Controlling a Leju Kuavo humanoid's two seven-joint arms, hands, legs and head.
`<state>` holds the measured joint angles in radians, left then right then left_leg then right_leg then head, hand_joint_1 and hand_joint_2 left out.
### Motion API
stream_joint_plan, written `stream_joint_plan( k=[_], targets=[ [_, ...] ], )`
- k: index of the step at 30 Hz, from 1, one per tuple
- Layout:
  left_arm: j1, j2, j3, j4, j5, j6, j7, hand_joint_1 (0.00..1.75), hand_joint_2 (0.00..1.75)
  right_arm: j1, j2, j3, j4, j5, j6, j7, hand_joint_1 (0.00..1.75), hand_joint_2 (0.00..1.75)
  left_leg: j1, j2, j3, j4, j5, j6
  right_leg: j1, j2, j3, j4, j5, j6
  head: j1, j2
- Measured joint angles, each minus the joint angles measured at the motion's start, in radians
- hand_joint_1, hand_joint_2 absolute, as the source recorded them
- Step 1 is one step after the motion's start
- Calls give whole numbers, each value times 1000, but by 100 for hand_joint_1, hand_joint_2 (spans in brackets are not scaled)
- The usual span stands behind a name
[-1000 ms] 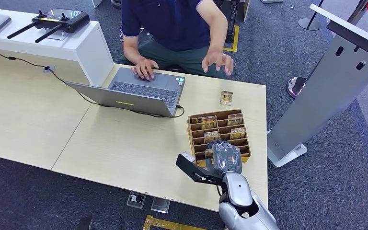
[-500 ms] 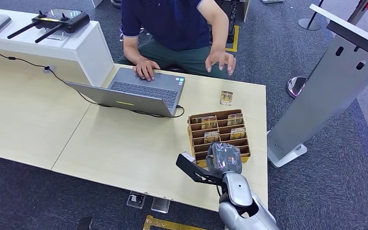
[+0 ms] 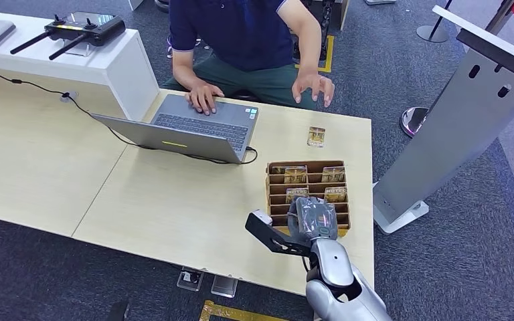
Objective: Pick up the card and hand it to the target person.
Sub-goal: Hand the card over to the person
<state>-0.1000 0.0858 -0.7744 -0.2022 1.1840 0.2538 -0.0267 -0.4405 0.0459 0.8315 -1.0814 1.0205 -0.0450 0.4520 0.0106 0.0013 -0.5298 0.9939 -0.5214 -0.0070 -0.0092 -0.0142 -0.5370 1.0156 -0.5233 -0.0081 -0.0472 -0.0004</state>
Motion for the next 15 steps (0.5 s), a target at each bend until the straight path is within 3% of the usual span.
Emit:
stream_joint_plan(
  k=[7,15],
  targets=[
    [0,0,0,0,0,0,8,0,175,-69,9,-2,-30,-16,-76,-46,175,175,0,0,0,0,0,0,0,0,0,0,0,0,0,0],
    [1,0,-2,0,-3,-6,6,0,175,-238,22,-29,-33,-73,-199,-103,175,175,0,0,0,0,0,0,0,0,0,0,0,0,0,0]
  ],
)
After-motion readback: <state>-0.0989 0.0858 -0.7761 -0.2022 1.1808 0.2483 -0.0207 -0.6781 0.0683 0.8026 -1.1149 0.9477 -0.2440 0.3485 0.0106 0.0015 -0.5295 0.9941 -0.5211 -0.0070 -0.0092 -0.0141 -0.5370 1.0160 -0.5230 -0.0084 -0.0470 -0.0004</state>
